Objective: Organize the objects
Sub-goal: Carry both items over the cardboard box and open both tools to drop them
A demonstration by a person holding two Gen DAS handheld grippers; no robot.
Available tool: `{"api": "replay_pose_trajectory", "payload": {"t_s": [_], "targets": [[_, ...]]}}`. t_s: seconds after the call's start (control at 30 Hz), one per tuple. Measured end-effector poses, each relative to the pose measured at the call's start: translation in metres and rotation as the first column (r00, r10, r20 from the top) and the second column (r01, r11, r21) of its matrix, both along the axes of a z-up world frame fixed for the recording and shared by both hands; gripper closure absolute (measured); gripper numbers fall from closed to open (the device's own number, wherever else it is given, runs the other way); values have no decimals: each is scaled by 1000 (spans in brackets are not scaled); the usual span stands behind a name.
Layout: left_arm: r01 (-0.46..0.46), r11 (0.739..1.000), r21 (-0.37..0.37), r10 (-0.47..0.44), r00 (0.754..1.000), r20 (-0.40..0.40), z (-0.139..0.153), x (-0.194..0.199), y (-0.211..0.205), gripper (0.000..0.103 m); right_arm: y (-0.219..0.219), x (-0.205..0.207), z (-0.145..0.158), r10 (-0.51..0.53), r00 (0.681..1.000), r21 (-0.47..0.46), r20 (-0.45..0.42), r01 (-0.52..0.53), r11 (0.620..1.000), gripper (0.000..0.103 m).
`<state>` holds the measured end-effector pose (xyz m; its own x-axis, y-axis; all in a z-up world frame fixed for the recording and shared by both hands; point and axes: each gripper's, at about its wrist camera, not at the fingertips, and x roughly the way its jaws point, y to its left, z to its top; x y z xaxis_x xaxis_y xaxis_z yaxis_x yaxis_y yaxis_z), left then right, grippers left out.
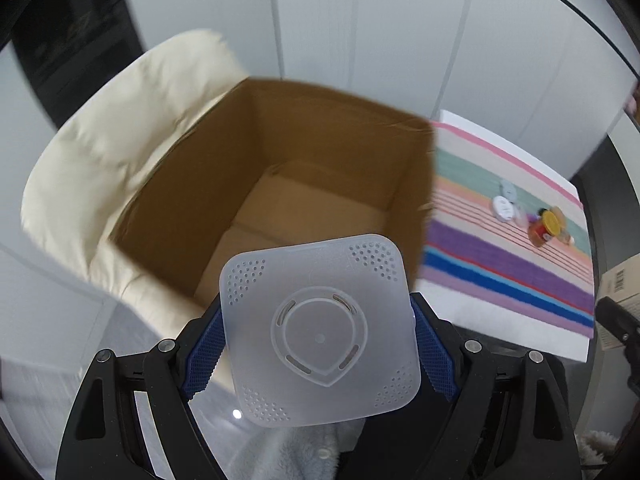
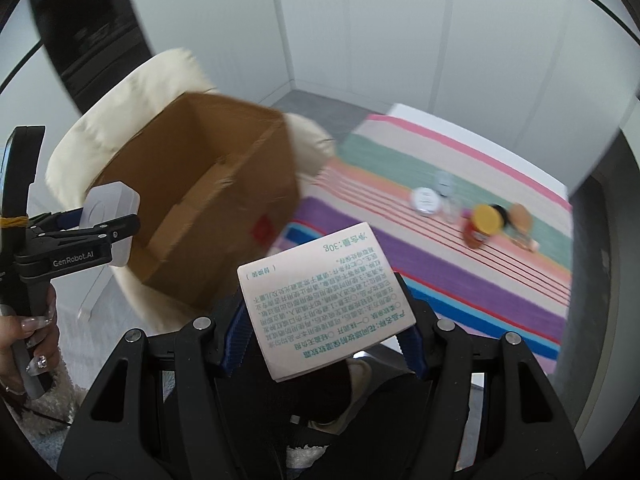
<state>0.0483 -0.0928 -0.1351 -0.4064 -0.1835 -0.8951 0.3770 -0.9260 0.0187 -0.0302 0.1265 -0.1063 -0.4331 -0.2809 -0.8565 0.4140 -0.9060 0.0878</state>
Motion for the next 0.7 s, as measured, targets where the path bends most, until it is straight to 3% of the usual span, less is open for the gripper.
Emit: {"api": "replay_pose_trajectory", "payload": {"t_s": [0.17,0.33,0.53,0.7], "targets": [[-96,995,0,96,995,0,1,31,-37,17,-56,9,-5,115,993,6,9,-115,993,38],[-117,993,8,117,993,-5,2,50,-53,17,-96,20,-12,199,980,8,27,-199,980,38],[-124,992,17,124,992,-11,1,54,-63,17,-126,23,-16,243,970,26,29,-244,969,38],[-118,993,4,118,992,-47,7,34,-72,17,-146,13,-22,271,962,44,31,-272,961,38]]}}
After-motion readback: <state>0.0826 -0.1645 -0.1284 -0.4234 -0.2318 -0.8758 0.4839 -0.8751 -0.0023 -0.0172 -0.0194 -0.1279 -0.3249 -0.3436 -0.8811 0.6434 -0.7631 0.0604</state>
